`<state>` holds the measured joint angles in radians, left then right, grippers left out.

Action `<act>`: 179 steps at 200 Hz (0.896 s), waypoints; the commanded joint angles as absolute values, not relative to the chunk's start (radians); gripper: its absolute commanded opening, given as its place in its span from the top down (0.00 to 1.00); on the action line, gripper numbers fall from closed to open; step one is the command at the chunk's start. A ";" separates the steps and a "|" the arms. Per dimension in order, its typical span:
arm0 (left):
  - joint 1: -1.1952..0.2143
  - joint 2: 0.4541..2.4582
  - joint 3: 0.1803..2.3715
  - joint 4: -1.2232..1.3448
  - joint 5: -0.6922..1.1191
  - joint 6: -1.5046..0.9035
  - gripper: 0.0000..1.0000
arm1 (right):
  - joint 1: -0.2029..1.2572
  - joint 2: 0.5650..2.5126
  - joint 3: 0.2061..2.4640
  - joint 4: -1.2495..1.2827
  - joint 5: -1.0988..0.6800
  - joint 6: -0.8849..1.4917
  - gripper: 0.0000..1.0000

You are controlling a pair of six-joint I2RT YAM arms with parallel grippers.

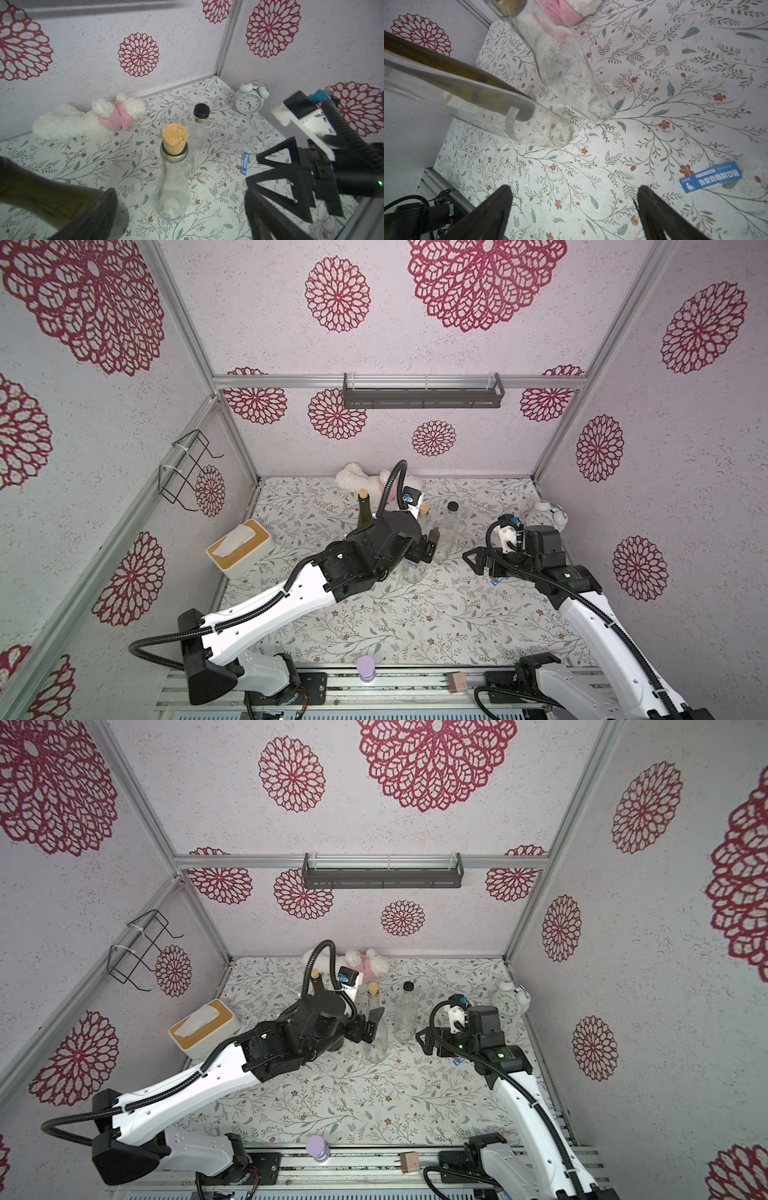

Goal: Remove the label from the bottle
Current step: Adjust the bottle at the center of the board.

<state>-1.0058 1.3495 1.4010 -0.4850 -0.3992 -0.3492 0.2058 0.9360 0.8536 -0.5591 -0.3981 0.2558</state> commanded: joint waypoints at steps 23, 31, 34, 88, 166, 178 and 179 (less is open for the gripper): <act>-0.856 1.291 1.342 -0.414 0.029 -0.188 0.03 | 0.207 0.871 0.799 -0.507 -0.440 0.300 0.01; -0.831 1.289 1.339 -0.416 0.088 -0.162 0.03 | 0.206 0.862 0.787 -0.496 -0.439 0.303 0.01; -0.823 1.289 1.338 -0.416 0.105 -0.154 0.03 | 0.207 0.859 0.783 -0.495 -0.437 0.305 0.01; -0.716 1.310 1.317 -0.372 0.319 -0.120 0.02 | 0.205 0.855 0.758 -0.469 -0.428 0.311 0.01; -0.683 1.445 1.380 -0.338 0.303 -0.103 0.09 | 0.193 0.884 0.770 -0.476 -0.422 0.287 0.02; -0.679 1.461 1.387 -0.330 0.293 -0.099 0.10 | 0.191 0.883 0.768 -0.476 -0.420 0.282 0.02; -0.678 1.462 1.388 -0.329 0.292 -0.098 0.10 | 0.192 0.884 0.767 -0.476 -0.420 0.281 0.02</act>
<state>-0.6937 1.4418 1.3437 -0.3782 0.3016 -0.1234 0.1997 0.8886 0.7471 -0.4908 -0.4210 0.2893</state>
